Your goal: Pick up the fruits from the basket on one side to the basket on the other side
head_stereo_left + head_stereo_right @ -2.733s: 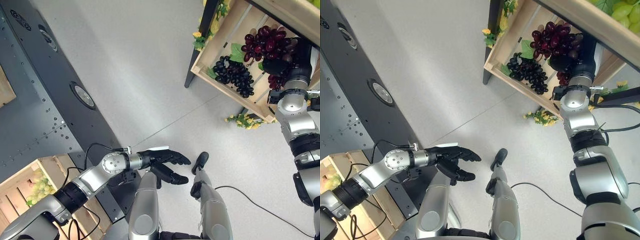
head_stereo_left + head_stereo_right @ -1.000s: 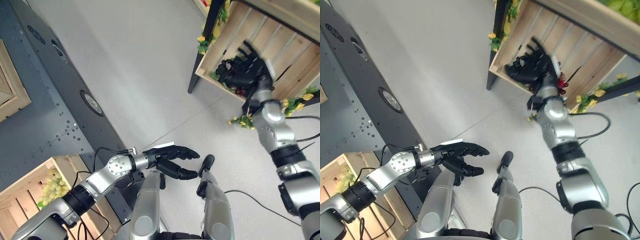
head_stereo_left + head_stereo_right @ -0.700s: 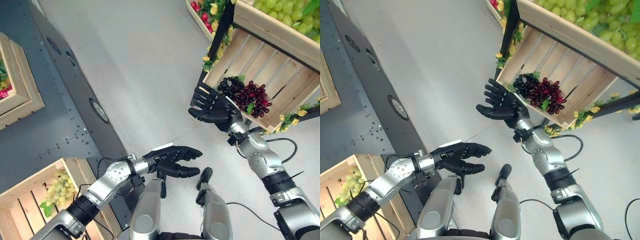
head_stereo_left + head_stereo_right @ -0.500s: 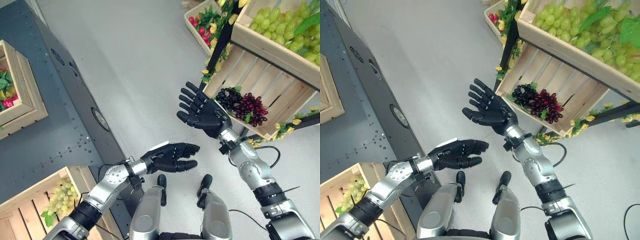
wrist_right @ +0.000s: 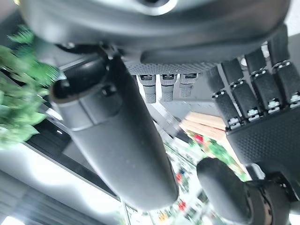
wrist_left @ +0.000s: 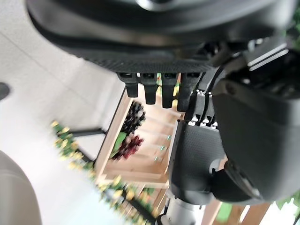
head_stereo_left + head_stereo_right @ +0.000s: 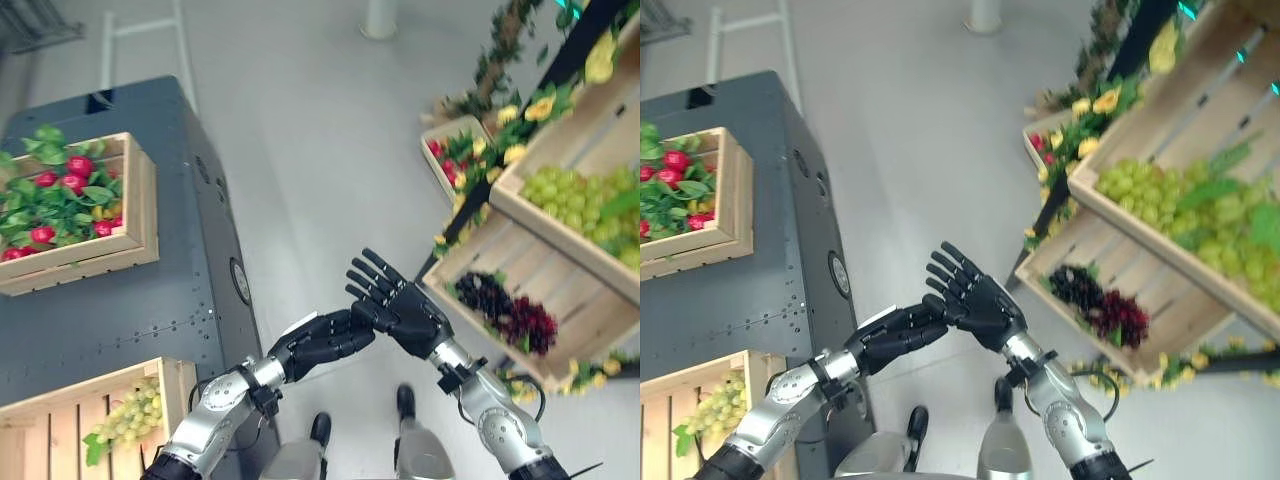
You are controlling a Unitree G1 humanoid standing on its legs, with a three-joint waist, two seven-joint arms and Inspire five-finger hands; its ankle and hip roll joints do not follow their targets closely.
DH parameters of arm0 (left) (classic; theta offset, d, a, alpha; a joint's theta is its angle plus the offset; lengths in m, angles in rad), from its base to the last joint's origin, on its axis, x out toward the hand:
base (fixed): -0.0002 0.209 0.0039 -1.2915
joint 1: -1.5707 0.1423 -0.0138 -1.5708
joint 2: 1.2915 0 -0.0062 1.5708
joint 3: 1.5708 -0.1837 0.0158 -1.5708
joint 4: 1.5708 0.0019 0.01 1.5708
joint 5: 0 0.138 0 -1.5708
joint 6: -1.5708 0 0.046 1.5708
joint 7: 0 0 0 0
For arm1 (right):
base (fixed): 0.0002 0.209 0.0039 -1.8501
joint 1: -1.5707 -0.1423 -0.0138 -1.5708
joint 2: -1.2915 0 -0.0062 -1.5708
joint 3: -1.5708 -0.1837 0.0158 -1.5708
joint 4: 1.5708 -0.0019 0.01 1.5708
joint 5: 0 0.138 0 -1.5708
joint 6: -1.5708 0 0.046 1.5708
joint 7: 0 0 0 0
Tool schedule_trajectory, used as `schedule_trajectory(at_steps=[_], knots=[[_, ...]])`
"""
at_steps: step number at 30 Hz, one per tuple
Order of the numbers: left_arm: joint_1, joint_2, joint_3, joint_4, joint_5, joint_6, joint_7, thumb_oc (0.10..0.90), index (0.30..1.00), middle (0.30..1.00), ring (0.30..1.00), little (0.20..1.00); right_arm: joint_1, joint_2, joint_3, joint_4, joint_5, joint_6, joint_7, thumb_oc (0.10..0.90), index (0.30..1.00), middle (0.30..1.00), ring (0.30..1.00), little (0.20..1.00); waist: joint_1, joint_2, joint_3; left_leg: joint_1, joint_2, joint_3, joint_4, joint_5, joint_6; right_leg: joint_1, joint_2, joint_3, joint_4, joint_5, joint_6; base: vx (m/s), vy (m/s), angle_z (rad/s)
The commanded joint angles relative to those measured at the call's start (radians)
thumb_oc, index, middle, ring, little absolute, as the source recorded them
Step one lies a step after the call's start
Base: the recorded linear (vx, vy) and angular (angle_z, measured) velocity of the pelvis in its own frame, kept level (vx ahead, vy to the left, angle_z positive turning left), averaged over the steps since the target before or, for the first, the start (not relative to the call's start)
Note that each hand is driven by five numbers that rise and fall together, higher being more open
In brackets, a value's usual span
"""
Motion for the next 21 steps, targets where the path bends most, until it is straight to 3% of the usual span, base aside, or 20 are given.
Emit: schedule_trajectory(at_steps=[1, 5, 9, 12, 15, 19, 21], knots=[[-0.017, 0.008, 0.061, -0.172, -0.129, -0.078, 0.004, 0.8, 0.9, 0.9, 0.9, 0.9, 0.009, -0.035, 0.044, -0.057, -0.003, -0.012, 0.085, 0.8, 0.9, 0.9, 0.9, 0.9, 0.038, -0.029, -0.109, 0.023, -0.057, 0.071, -0.077, 0.0, 0.059, -0.071, 0.031, 0.017, 0.106, -0.048, 0.033, 0.05, -0.461, 0.77], [-0.008, 0.017, 0.082, -0.204, -0.156, -0.063, 0.025, 0.8, 0.9, 0.9, 0.9, 0.9, 0.02, -0.07, 0.059, -0.065, -0.037, 0.008, 0.075, 0.8, 0.9, 0.9, 0.9, 0.9, 0.056, -0.047, -0.125, 0.023, 0.004, 0.069, -0.102, 0.035, 0.014, -0.022, 0.07, -0.034, 0.069, -0.081, -0.012, 0.04, -0.461, 0.41], [-0.014, 0.02, 0.109, -0.23, -0.166, -0.07, 0.021, 0.8, 0.9, 0.9, 0.9, 0.9, 0.021, -0.088, 0.063, -0.053, -0.037, -0.001, 0.075, 0.8, 0.9, 0.9, 0.9, 0.9, 0.086, -0.06, -0.112, -0.045, 0.082, 0.085, -0.107, 0.124, -0.051, 0.019, 0.093, -0.119, 0.037, -0.097, -0.05, -0.05, -0.326, 0.59], [-0.045, 0.011, 0.113, -0.218, -0.154, -0.088, 0.025, 0.8, 0.9, 0.9, 0.9, 0.9, -0.006, -0.083, 0.079, -0.025, -0.037, -0.022, 0.068, 0.8, 0.9, 0.9, 0.9, 0.9, 0.105, -0.058, -0.096, -0.11, 0.083, 0.117, -0.084, 0.15, -0.07, 0.037, 0.094, -0.19, 0.022, -0.109, -0.067, -0.12, -0.229, 0.64], [-0.068, -0.002, 0.116, -0.208, -0.166, -0.081, 0.031, 0.8, 0.9, 0.9, 0.9, 0.9, -0.031, -0.078, 0.085, 0.018, -0.046, -0.041, 0.087, 0.8, 0.9, 0.9, 0.9, 0.9, 0.107, -0.06, -0.09, -0.129, 0.061, 0.188, -0.003, 0.11, -0.067, 0.052, 0.073, -0.259, 0.006, -0.11, -0.074, -0.09, -0.125, 1.01], [-0.061, 0.004, 0.125, -0.228, -0.077, -0.081, 0.027, 0.8, 0.9, 0.9, 0.9, 0.9, -0.045, -0.077, 0.093, 0.035, -0.035, -0.014, 0.112, 0.8, 0.9, 0.9, 0.9, 0.9, 0.103, -0.073, -0.096, -0.12, 0.005, 0.246, 0.156, -0.004, -0.039, 0.059, 0.043, -0.298, -0.004, -0.088, -0.073, -0.02, -0.048, 0.48], [-0.058, 0.017, 0.134, -0.238, -0.087, -0.065, 0.021, 0.8, 0.9, 0.9, 0.9, 0.9, -0.037, -0.087, 0.091, 0.034, -0.031, -0.011, 0.121, 0.8, 0.9, 0.9, 0.9, 0.9, 0.1, -0.07, -0.101, -0.103, 0.012, 0.27, 0.172, -0.007, -0.041, 0.07, 0.041, -0.314, -0.009, -0.083, -0.073, 0.02, 0.0, 0.61]])
